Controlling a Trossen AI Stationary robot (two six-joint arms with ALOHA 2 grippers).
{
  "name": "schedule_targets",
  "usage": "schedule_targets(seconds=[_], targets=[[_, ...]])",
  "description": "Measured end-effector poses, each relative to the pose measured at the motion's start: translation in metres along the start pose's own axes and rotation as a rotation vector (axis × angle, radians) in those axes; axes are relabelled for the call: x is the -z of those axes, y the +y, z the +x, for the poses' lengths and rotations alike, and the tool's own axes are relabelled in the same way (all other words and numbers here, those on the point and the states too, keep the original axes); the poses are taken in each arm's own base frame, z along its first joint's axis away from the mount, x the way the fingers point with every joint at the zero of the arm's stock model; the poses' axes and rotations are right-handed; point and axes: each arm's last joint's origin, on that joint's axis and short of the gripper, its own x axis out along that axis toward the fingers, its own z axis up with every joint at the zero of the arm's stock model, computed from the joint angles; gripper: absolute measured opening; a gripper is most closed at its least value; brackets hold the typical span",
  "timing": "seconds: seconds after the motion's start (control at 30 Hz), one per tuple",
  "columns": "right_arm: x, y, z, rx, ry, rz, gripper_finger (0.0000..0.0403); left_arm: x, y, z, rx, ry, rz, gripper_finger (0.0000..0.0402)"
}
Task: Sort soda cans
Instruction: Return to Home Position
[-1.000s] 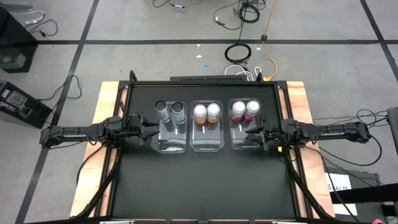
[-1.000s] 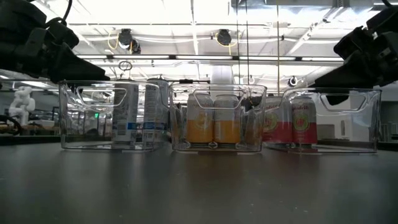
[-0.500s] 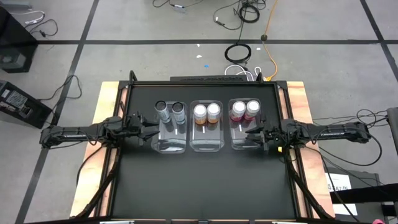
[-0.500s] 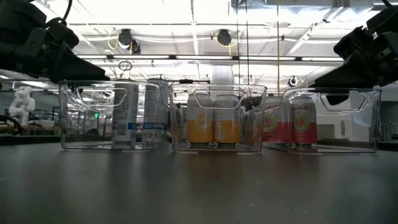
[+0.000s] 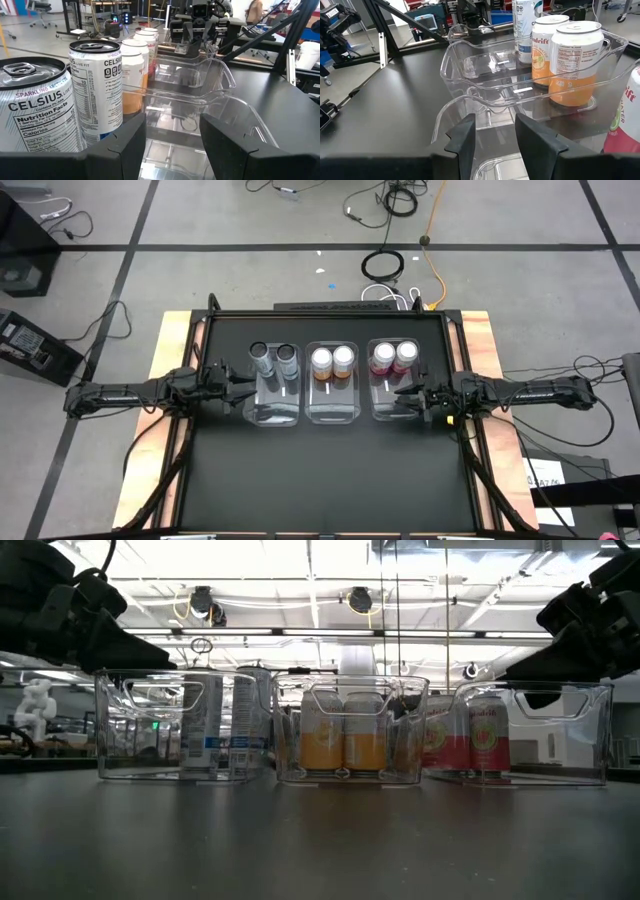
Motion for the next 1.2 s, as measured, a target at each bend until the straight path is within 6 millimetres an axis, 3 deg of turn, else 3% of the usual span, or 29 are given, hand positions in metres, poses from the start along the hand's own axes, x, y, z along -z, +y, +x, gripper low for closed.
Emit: schedule_targets(seconds=[0.27, 0.67, 1.2], targets=[[-0.002, 0.000, -0.002, -0.005, -0.024, 0.000, 0.0130, 0.000, 0.000, 0.000, 0.000, 0.000, 0.000, 0.0193], [-0.017, 0.003, -0.018, -0.048, -0.241, 0.001, 0.0130, 0.000, 0.000, 0.000, 0.000, 0.000, 0.000, 0.0193], [-0.017, 0.003, -0.018, -0.048, -0.239, 0.001, 0.0130, 0.000, 0.000, 0.000, -0.001, -0.001, 0.000, 0.0193]])
